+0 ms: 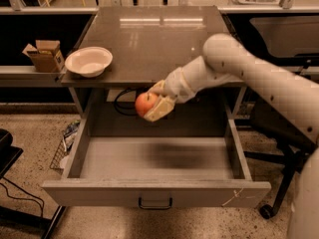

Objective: Pick apple from top drawer and place on counter

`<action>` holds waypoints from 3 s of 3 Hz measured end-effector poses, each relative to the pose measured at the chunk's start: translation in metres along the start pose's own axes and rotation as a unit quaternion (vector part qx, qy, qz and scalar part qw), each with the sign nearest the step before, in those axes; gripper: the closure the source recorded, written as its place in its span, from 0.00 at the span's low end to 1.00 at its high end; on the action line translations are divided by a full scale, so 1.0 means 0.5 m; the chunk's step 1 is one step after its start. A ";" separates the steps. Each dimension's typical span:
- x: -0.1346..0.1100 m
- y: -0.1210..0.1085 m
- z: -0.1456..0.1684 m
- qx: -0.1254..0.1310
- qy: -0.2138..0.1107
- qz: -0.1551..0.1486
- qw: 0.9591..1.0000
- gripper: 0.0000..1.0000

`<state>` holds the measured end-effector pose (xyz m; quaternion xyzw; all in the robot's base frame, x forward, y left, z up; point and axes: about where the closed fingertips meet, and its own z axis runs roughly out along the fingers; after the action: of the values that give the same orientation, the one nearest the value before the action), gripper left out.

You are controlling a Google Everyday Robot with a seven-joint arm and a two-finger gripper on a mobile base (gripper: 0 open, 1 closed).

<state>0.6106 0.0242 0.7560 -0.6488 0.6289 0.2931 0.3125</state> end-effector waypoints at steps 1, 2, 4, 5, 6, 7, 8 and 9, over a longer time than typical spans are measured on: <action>-0.030 -0.049 -0.082 -0.004 0.032 0.045 0.998 1.00; -0.033 -0.050 -0.086 -0.003 0.032 0.045 0.998 1.00; -0.190 -0.116 -0.298 0.039 0.053 0.027 0.997 1.00; -0.210 -0.138 -0.376 0.083 0.055 0.050 0.994 1.00; -0.182 -0.221 -0.374 0.143 0.053 0.105 0.983 1.00; -0.125 -0.318 -0.342 0.199 0.055 0.174 0.963 1.00; -0.068 -0.406 -0.300 0.249 0.058 0.222 0.941 1.00; -0.016 -0.475 -0.262 0.287 0.052 0.240 0.926 1.00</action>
Offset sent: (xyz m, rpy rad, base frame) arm 0.1501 -0.1176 0.2458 -0.0410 0.0128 -0.3133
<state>0.8460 -0.0688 0.8538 -0.3752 0.8382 0.1324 0.3729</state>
